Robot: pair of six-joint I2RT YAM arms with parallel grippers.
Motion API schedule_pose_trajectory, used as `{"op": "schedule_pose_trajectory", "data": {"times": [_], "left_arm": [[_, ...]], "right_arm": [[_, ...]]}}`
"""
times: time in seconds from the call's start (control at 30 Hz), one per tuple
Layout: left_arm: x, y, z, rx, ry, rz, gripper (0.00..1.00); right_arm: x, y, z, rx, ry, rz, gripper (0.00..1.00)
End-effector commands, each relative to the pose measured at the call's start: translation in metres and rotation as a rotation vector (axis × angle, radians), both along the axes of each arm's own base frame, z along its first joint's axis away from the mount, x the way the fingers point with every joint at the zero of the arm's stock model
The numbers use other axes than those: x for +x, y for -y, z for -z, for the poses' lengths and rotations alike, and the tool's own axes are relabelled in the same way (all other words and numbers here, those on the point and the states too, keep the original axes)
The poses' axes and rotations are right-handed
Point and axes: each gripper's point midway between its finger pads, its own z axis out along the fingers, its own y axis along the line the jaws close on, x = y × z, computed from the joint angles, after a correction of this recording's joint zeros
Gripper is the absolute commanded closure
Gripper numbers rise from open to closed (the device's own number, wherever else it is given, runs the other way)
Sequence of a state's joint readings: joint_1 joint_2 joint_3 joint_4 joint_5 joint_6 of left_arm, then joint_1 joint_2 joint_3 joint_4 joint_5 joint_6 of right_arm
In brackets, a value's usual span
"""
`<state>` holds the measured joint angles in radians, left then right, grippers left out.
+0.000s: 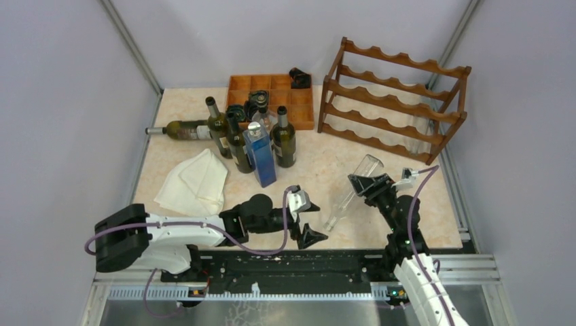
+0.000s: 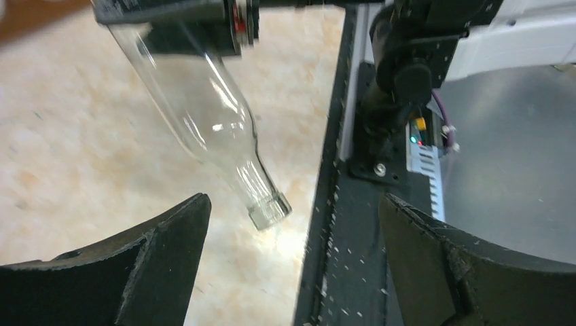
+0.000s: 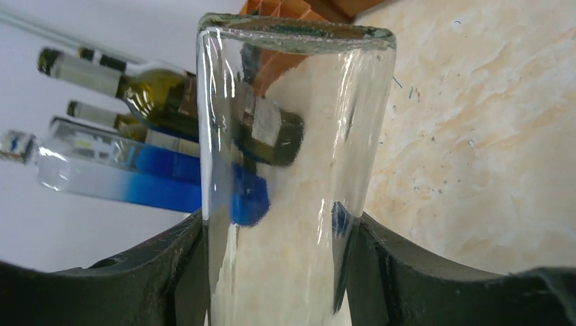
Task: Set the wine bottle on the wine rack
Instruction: Pick up the wine bottle from the center of the board.
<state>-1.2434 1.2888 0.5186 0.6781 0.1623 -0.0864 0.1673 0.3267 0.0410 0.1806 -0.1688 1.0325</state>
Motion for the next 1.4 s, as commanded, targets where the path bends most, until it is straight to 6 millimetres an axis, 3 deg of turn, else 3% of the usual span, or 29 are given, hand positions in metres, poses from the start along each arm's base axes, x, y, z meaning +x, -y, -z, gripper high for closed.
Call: {"op": "schedule_pose_trajectory", "data": {"times": [0.0, 0.3, 0.4, 0.5, 0.73, 1.0, 1.37], "left_arm": [[-0.011, 0.007, 0.019, 0.079, -0.235, -0.005, 0.01], [0.018, 0.047, 0.030, 0.060, -0.429, -0.099, 0.01], [0.025, 0.052, 0.038, 0.033, -0.543, -0.091, 0.01], [0.030, 0.052, 0.033, -0.045, -0.645, -0.038, 0.01], [0.019, 0.056, 0.025, -0.151, -0.755, 0.085, 0.01], [0.019, 0.066, 0.014, -0.206, -0.766, 0.130, 0.02], [0.016, 0.069, -0.009, -0.290, -0.746, 0.194, 0.13]], "right_arm": [[-0.006, -0.010, -0.046, -0.184, 0.215, -0.110, 1.00], [-0.023, -0.037, -0.045, -0.232, 0.281, -0.316, 0.98], [-0.031, -0.044, -0.052, -0.223, 0.336, -0.368, 0.97], [-0.035, -0.047, -0.057, -0.217, 0.363, -0.386, 0.97], [-0.041, -0.050, -0.065, -0.189, 0.402, -0.407, 0.97], [-0.048, -0.056, -0.075, -0.144, 0.439, -0.446, 0.97], [-0.058, -0.061, -0.096, -0.089, 0.499, -0.489, 0.97]]}}
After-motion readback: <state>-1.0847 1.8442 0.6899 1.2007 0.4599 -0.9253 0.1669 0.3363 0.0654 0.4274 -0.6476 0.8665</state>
